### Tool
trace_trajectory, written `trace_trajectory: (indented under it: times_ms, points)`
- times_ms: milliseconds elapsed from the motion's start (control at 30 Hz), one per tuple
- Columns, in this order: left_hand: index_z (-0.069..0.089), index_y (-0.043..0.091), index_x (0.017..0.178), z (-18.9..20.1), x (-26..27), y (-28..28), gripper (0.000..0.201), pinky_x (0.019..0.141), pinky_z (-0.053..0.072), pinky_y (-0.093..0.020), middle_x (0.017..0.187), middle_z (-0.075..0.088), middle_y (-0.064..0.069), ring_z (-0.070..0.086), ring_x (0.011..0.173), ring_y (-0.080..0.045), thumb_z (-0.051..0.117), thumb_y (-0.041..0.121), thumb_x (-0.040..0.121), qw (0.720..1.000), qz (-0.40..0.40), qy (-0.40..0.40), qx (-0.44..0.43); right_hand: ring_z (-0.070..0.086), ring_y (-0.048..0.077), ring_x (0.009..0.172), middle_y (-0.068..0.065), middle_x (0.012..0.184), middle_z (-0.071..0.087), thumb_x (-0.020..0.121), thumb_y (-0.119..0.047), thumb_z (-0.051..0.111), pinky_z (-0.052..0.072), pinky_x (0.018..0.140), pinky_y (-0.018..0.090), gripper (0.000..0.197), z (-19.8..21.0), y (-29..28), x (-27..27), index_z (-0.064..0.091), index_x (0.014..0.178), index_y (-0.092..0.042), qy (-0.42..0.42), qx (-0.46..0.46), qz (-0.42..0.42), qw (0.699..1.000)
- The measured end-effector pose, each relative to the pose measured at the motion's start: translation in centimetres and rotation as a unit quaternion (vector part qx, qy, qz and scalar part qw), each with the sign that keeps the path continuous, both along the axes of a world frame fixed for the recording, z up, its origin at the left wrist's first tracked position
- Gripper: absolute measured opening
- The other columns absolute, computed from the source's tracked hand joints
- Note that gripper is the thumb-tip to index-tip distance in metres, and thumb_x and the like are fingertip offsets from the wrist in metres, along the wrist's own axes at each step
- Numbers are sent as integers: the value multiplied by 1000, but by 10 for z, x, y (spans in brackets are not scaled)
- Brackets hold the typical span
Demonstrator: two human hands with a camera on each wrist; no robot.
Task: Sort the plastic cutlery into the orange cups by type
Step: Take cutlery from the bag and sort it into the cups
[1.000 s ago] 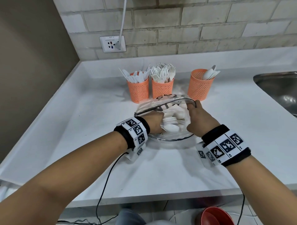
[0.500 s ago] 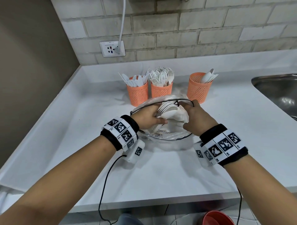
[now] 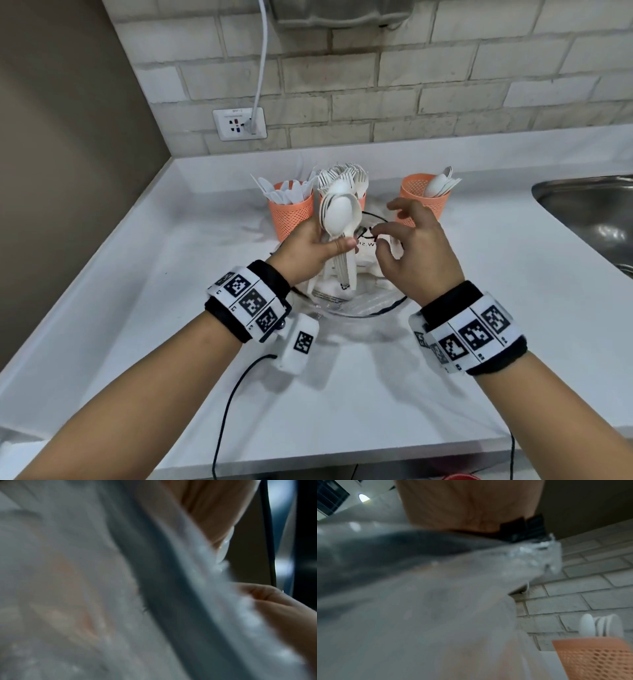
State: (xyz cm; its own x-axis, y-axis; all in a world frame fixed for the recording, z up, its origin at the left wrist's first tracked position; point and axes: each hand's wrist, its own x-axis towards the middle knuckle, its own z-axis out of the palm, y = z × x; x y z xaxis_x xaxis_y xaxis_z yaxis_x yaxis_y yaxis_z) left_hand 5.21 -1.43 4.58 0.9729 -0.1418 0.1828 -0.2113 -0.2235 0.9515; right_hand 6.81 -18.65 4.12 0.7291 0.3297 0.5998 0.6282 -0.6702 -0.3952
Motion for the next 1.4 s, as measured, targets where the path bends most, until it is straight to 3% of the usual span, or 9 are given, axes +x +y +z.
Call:
trace_trajectory:
  times_ms: [133, 333, 467, 567, 700, 967, 1100, 1300, 1400]
  points:
    - [62, 6, 96, 4, 0, -2, 17, 79, 53, -15, 73, 73, 12, 67, 76, 2, 48, -3, 92, 994, 8, 25, -109, 55, 9, 73, 5, 101, 60, 82, -30, 59, 42, 70, 15, 34, 6, 12, -9, 65, 111, -12, 101, 58, 89, 989]
    - [60, 5, 85, 6, -2, -9, 21, 60, 56, -24, 66, 70, 0, 68, 62, -12, 42, 4, 96, 966, 18, 124, -224, 56, 16, 89, -1, 95, 56, 92, -16, 54, 34, 57, 7, 40, -2, 33, -13, 42, 129, -6, 259, 54, 104, 959]
    - [59, 6, 86, 2, -3, -9, 22, 68, 54, -29, 70, 69, -3, 65, 70, -16, 40, 4, 98, 952, 50, 145, -266, 55, 19, 96, 10, 111, 59, 96, -9, 43, 32, 59, 10, 41, -3, 36, -13, 34, 136, -6, 267, 49, 119, 955]
    - [60, 8, 87, 1, -4, -8, 22, 70, 55, -29, 69, 70, -1, 66, 71, -16, 41, 3, 97, 950, 63, 151, -266, 57, 20, 80, 15, 105, 62, 97, -8, 40, 35, 55, 9, 38, -5, 36, -12, 37, 134, -6, 262, 48, 121, 956]
    - [60, 10, 90, 4, -8, -9, 22, 73, 55, -29, 75, 70, -2, 66, 75, -16, 41, 2, 97, 955, 79, 145, -247, 51, 3, 63, -4, 78, 55, 97, -8, 38, 36, 53, 3, 30, -9, 39, -12, 44, 126, -5, 273, 80, 119, 951]
    - [60, -2, 102, 0, -8, -6, 18, 98, 45, -47, 105, 61, -24, 58, 101, -33, 45, 7, 97, 957, 131, 138, -220, 57, 20, 107, 8, 112, 64, 84, -16, 40, 41, 91, 21, 40, -12, 39, -7, 61, 116, -8, 274, 174, 90, 942]
    - [62, 3, 96, -4, -7, -7, 15, 97, 46, -50, 108, 63, -26, 60, 102, -36, 48, 9, 96, 955, 149, 140, -215, 56, 12, 91, -1, 98, 63, 91, 3, 41, 36, 70, -5, 33, -8, 35, -7, 64, 114, -7, 291, 185, 88, 934]
    - [62, -3, 106, -6, -5, -12, 19, 99, 48, -48, 105, 66, -22, 62, 103, -35, 52, 7, 94, 951, 164, 144, -221, 38, 2, 57, -11, 60, 43, 96, -5, 37, 31, 51, 12, 36, -13, 33, -5, 51, 69, -23, 293, 210, 54, 931]
    - [57, -7, 117, -8, -4, -14, 26, 97, 49, -46, 113, 64, -25, 62, 105, -34, 51, 6, 94, 949, 169, 141, -225, 41, -3, 62, -15, 66, 46, 97, -5, 36, 34, 54, 7, 27, -13, 34, -4, 62, 96, -14, 290, 197, 58, 935]
